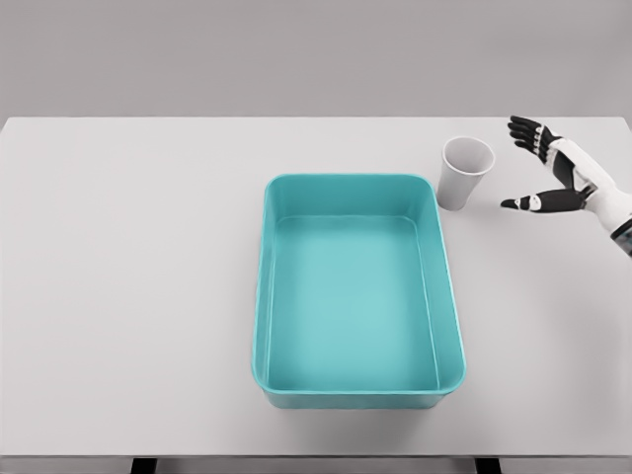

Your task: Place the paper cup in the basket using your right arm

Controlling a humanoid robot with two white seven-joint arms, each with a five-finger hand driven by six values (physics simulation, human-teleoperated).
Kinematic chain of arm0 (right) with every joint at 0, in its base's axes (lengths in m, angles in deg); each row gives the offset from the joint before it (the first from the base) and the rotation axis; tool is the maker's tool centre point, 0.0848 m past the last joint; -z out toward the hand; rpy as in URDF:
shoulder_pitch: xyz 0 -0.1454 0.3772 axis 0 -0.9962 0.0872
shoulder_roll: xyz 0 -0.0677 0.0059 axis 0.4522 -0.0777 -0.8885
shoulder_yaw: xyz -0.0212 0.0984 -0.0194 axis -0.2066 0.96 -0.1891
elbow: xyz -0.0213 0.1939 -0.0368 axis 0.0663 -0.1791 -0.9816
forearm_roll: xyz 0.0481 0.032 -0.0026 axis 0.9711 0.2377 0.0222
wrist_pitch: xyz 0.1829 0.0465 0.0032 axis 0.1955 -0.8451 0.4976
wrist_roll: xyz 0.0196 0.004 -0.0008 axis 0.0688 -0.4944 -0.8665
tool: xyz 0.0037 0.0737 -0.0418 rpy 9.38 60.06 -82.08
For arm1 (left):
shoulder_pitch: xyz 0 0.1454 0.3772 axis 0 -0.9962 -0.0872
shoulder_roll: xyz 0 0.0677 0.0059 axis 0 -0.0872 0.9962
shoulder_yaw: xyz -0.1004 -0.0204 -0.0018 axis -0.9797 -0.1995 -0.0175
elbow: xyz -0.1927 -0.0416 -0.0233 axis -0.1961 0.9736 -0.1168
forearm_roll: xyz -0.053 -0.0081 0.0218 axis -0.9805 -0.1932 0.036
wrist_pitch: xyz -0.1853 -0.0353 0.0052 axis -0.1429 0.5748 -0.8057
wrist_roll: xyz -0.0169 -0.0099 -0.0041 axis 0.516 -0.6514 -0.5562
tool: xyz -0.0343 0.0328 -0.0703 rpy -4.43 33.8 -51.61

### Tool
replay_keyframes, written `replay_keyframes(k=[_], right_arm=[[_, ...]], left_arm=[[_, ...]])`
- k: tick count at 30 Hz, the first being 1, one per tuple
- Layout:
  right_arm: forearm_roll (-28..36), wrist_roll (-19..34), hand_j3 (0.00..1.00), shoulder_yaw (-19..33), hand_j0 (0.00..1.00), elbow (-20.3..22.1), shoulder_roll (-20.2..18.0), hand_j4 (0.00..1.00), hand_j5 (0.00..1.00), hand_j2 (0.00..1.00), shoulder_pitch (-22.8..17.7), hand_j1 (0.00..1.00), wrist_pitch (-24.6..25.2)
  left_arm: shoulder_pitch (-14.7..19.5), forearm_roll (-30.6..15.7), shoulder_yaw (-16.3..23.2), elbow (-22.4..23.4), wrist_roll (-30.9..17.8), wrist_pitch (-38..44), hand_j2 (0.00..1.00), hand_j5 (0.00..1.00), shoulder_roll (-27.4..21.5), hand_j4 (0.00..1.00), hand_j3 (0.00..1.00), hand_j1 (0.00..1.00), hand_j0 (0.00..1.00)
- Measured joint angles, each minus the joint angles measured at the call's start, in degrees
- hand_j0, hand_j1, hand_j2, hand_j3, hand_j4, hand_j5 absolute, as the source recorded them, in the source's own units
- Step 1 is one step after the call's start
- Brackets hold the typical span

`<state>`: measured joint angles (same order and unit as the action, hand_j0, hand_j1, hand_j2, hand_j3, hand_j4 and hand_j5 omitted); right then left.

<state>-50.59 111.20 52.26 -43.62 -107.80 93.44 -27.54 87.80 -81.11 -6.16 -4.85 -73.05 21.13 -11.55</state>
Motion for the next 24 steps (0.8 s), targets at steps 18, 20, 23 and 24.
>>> replay_keyframes(k=[18,20,23,24], right_arm=[[-2.38,0.00,1.00,-0.03,1.00,-2.35,4.72,1.00,1.00,1.00,1.32,1.00,0.26],[-2.47,0.00,1.00,-0.01,1.00,-2.63,4.84,1.00,1.00,1.00,1.32,1.00,0.22],[-2.51,0.00,1.00,-0.01,1.00,-2.80,4.91,1.00,1.00,1.00,1.67,1.00,0.09],[-2.52,0.00,1.00,-0.01,1.00,-2.81,4.92,1.00,1.00,1.00,1.67,1.00,0.07]], left_arm=[[0.00,0.00,0.00,0.00,0.00,0.00,1.00,1.00,0.00,1.00,1.00,1.00,1.00],[0.00,0.00,0.00,0.00,0.00,0.00,1.00,1.00,0.00,1.00,1.00,1.00,1.00],[0.00,-0.01,0.00,0.00,0.00,0.00,1.00,1.00,0.00,1.00,1.00,1.00,1.00],[0.00,-0.01,0.00,0.00,0.00,0.00,1.00,1.00,0.00,1.00,1.00,1.00,1.00]])
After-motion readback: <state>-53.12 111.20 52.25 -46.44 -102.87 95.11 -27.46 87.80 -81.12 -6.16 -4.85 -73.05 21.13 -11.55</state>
